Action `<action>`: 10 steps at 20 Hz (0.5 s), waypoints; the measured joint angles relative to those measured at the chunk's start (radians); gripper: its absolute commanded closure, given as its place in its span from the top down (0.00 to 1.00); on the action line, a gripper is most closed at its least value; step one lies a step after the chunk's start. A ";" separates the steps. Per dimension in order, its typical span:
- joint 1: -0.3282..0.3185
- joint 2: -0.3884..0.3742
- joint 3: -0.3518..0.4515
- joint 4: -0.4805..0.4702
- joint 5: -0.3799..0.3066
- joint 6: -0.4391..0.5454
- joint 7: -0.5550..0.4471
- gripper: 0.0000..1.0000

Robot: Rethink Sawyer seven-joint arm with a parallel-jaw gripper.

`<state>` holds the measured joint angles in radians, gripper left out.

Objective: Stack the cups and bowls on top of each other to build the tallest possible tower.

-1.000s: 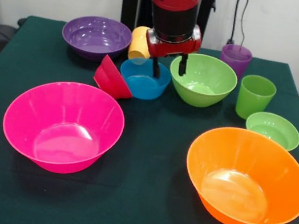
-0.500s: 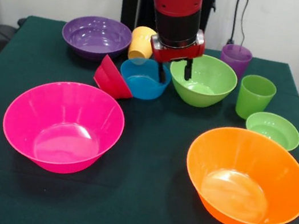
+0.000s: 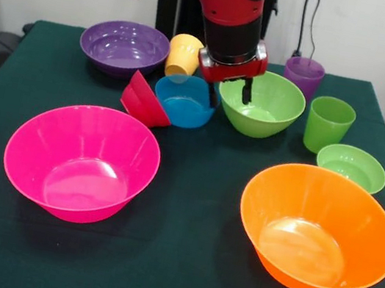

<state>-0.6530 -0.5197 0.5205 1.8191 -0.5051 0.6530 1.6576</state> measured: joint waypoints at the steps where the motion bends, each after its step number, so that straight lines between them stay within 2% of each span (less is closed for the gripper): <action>1: 0.004 0.005 -0.002 0.000 0.000 0.000 0.000 1.00; 10: 0.032 0.068 -0.022 0.000 -0.001 0.000 0.000 1.00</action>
<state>-0.6213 -0.4516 0.4980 1.8187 -0.5059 0.6528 1.6576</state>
